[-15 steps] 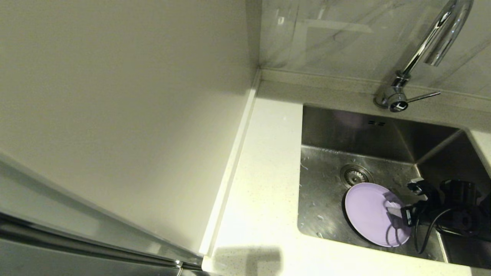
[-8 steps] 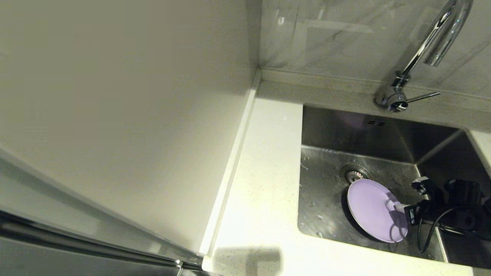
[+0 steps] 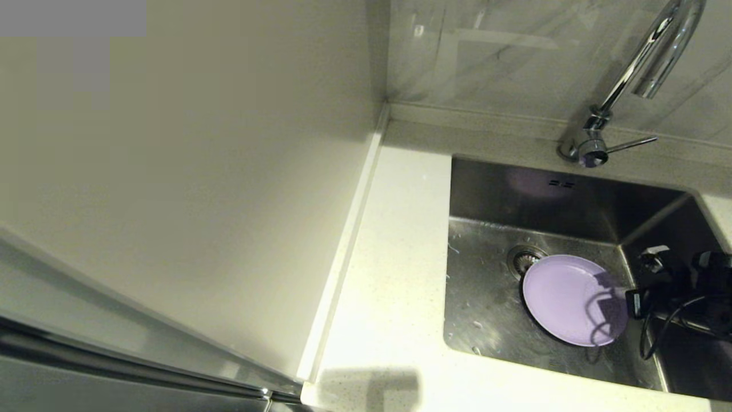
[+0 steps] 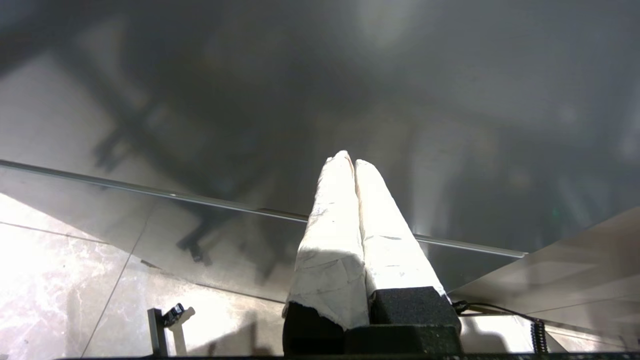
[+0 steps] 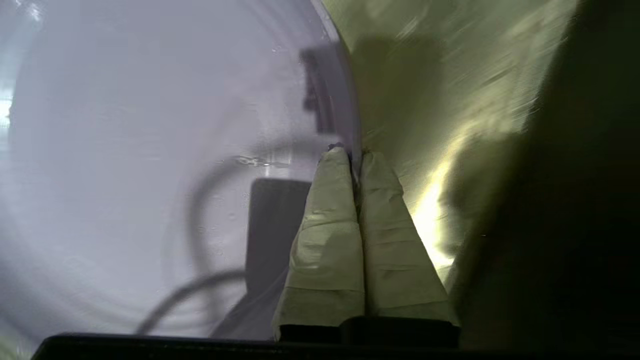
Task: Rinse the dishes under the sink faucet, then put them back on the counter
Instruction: Place the plate on the table
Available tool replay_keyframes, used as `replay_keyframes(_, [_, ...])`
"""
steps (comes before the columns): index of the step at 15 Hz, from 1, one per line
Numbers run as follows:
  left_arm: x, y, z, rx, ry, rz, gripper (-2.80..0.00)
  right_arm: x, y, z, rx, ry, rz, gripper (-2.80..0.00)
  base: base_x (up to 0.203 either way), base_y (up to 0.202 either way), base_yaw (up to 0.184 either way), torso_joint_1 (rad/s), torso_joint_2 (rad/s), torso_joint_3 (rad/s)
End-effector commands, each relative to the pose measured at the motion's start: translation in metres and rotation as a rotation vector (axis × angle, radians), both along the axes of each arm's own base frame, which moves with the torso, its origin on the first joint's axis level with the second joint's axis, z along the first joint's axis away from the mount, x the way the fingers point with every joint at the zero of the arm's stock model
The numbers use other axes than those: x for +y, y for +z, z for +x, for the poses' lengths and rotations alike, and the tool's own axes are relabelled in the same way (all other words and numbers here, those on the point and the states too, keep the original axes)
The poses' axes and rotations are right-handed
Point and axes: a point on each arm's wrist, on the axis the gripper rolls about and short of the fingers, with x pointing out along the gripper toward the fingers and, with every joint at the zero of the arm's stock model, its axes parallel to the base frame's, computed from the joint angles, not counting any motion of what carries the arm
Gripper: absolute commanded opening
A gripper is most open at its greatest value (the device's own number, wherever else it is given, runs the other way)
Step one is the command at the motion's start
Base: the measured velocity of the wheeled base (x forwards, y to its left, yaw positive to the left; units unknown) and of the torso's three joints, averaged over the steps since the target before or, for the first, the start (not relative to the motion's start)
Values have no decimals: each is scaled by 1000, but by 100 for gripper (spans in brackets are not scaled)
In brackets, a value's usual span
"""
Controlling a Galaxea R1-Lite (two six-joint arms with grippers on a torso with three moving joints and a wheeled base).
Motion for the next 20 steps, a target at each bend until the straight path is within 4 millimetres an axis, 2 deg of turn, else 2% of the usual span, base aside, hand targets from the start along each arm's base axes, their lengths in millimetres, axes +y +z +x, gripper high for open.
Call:
replay_keyframes(1, [0,0,0,1,0,-1,-280,-2,34,-3,-82,-28,-45,-280,0,0,0,0,0,0])
replay_keyframes(8, [0,0,0,1,0,-1,-280,-3,107,-35,-229,-134,-162,-280,0,0,0,0,0,0])
replay_keyframes(14, [0,-1,0,3,0,-1,-280,14,167,-71,-375,-177,-265,-280,0,0,0,0,0,0])
replay_keyframes(20, [0,0,0,1,0,-1,-280,28,227,-99,-743,-246,-505,-280,0,0,0,0,0,0])
